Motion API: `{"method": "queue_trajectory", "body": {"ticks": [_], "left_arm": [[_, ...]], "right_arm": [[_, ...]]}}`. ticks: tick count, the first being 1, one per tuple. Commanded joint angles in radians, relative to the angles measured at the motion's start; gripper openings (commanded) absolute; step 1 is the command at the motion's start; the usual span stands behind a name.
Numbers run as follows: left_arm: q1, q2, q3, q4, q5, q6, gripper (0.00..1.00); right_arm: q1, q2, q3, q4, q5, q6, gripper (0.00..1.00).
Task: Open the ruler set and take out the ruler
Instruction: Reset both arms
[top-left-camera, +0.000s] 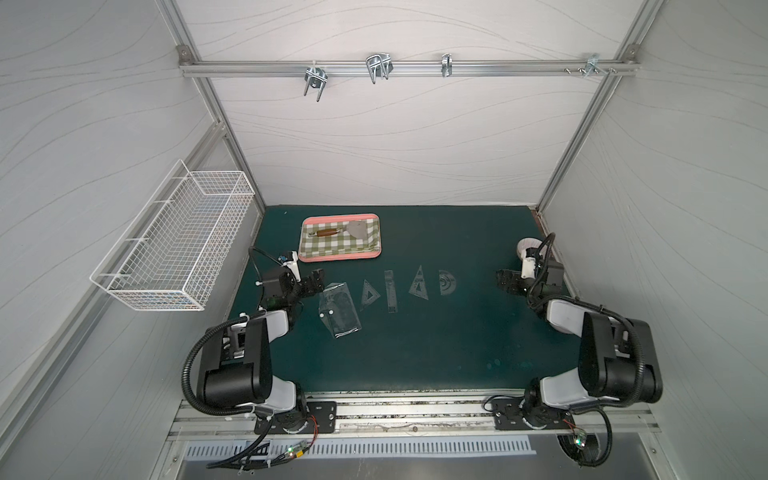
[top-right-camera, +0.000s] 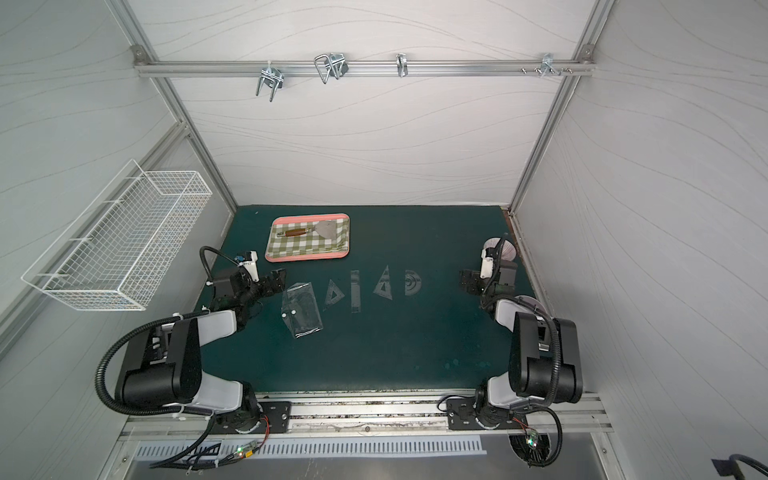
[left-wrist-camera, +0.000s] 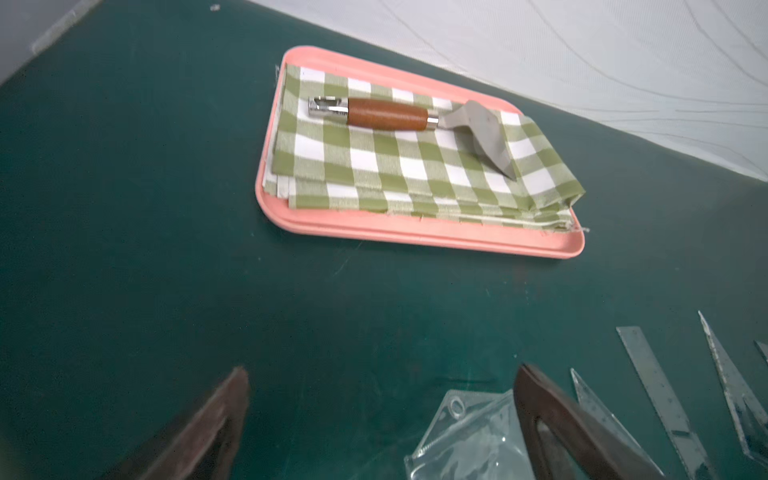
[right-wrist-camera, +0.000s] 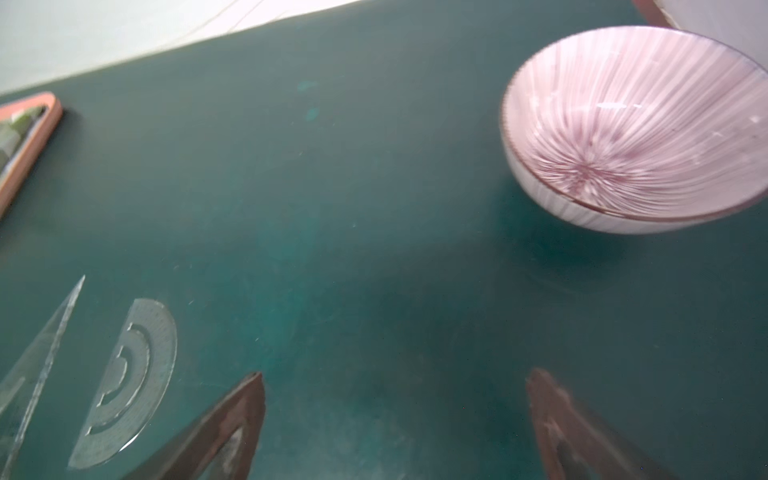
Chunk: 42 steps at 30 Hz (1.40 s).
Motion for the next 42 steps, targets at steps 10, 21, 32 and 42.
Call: {"method": "queue_trajectory", "body": {"ticks": [10, 21, 32, 42], "left_arm": [[-0.075, 0.022, -0.061, 0.267, -0.133, 0.052, 0.99], [-0.087, 0.060, -0.069, 0.308, -0.189, 0.042, 0.99], [-0.100, 0.061, -0.048, 0.267, -0.227, 0.045, 0.99], [-0.104, 0.060, -0.045, 0.262, -0.235, 0.047, 0.99]], "right_arm": [[-0.011, -0.037, -0.177, 0.419, -0.077, 0.119, 0.99], [0.117, 0.057, -0.122, 0.415, 0.000, 0.005, 0.99], [0.162, 0.116, -0.125, 0.466, 0.034, -0.048, 0.99], [0.161, 0.123, -0.113, 0.452, 0.010, -0.055, 0.99]]}}
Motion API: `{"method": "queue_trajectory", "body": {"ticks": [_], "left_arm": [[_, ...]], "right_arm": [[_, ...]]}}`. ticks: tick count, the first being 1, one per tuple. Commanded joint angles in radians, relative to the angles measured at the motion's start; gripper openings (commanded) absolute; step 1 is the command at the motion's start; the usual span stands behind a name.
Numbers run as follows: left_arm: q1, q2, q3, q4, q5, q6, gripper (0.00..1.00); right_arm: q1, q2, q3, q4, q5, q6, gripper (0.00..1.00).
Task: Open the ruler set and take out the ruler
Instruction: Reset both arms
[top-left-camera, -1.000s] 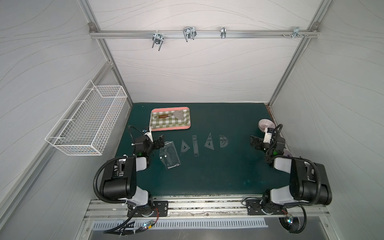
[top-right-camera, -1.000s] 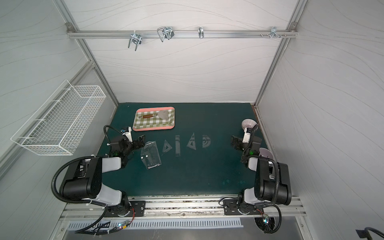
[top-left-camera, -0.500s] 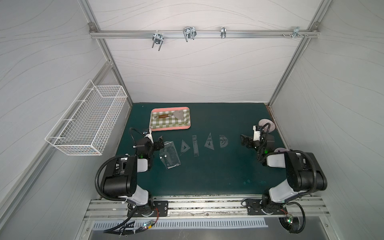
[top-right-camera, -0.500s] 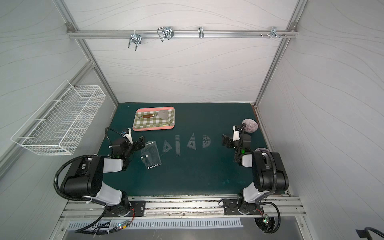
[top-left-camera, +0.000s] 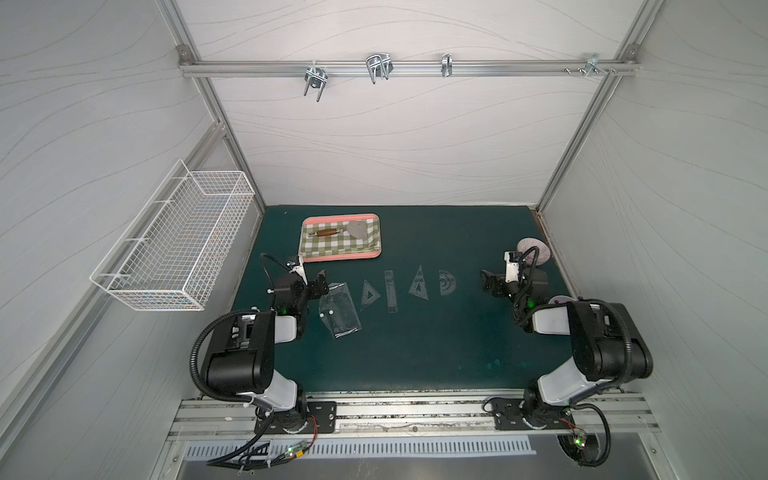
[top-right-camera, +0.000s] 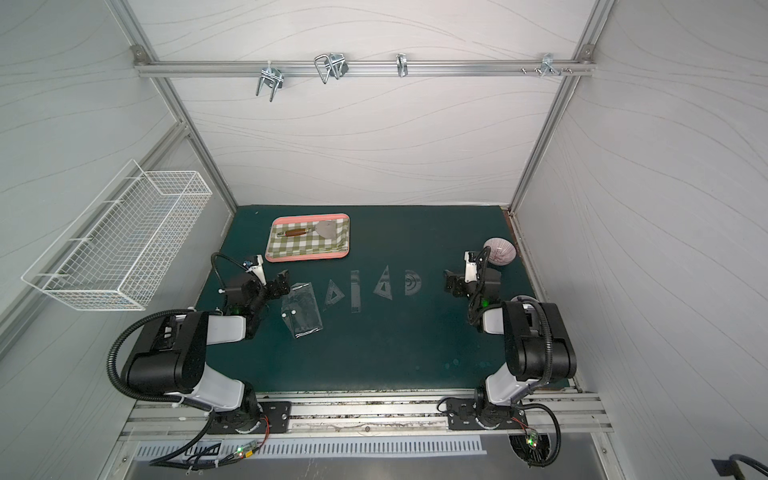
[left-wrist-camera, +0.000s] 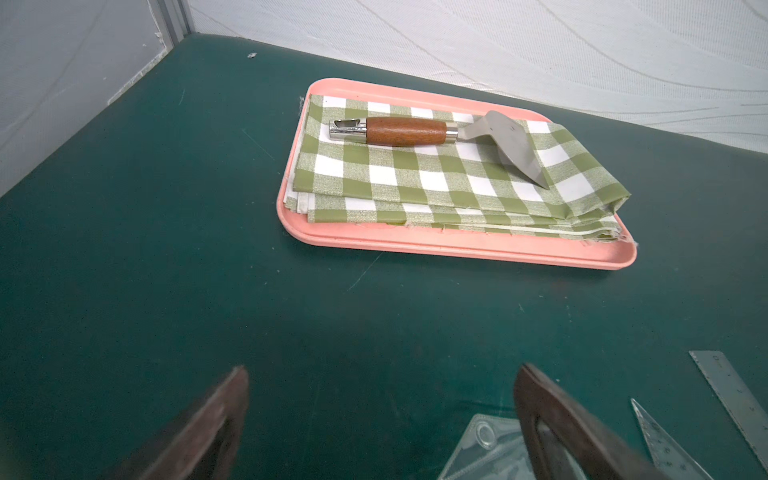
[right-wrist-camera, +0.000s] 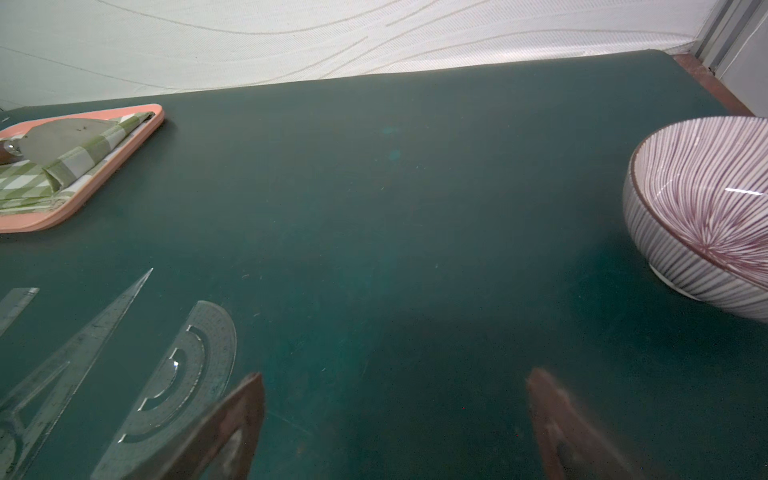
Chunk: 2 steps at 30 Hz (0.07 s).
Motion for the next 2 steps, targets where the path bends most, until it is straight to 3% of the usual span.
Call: {"method": "queue_trajectory", "body": {"ticks": [1, 2], "left_arm": [[-0.004, 0.007, 0.032, 0.021, -0.015, 0.022, 0.99], [-0.006, 0.008, 0.034, 0.019, -0.016, 0.023, 0.99]], "right_arm": [[0.001, 0.009, 0.016, 0.015, -0.012, -0.025, 0.99], [0.000, 0.009, 0.016, 0.014, -0.011, -0.025, 0.99]]}}
